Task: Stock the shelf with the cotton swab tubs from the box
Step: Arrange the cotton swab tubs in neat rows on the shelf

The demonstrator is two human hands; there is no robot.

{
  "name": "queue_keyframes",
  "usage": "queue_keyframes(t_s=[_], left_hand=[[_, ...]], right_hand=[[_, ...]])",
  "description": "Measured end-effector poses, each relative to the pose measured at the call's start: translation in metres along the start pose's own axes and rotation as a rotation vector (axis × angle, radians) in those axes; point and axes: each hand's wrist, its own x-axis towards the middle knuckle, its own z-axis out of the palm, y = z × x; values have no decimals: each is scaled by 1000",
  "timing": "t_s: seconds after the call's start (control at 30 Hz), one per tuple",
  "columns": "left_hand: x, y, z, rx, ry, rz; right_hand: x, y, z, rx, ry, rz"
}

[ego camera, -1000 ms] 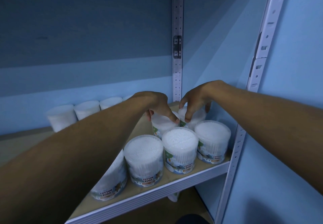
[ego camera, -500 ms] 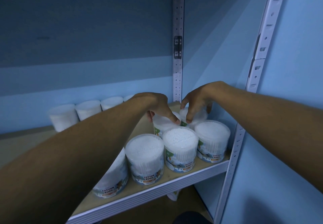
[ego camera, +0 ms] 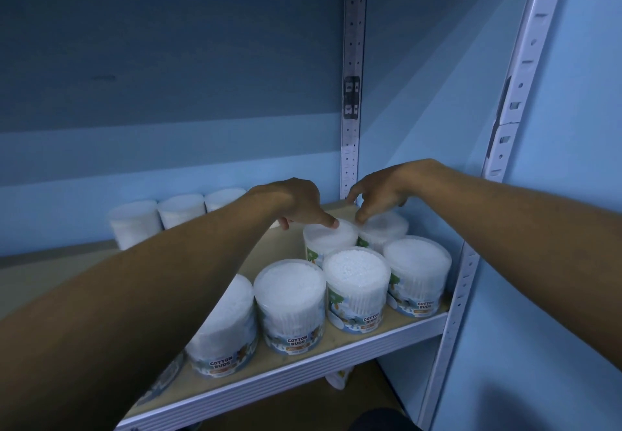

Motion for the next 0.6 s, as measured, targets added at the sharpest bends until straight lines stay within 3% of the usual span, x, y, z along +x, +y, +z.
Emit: queue_keyframes(t_s=[0.2,0.6], left_hand=[[-6,-49,-4,128,59,-43],[11,-131,-2,105,125,-110]], right_hand=[[16,-16,-5,-25,58,-54],[67,-71,-5,-65,145,-135]])
